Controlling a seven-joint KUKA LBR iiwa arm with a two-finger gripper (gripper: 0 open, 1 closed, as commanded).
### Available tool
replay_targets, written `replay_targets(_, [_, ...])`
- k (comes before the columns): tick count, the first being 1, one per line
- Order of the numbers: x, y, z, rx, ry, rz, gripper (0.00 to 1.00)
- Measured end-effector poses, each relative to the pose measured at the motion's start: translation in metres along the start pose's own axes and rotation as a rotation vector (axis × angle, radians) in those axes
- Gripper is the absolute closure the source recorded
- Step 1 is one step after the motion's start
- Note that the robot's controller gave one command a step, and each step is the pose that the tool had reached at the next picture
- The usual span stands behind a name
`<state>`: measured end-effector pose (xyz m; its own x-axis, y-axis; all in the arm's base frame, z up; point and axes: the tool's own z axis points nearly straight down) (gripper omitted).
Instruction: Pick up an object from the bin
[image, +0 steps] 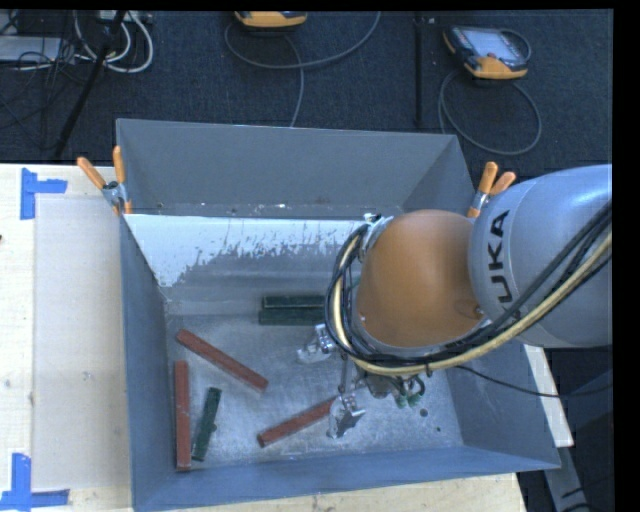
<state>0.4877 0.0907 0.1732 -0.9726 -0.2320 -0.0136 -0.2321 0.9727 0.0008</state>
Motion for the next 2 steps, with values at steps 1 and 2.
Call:
replay_targets(1, [0.0105,-0.0073,0.0987,-0.001,0.004,-0.142,1.0])
replay_targets(2, [0.0105,-0.0074,0.0987,-0.001,0.004,-0.141,1.0])
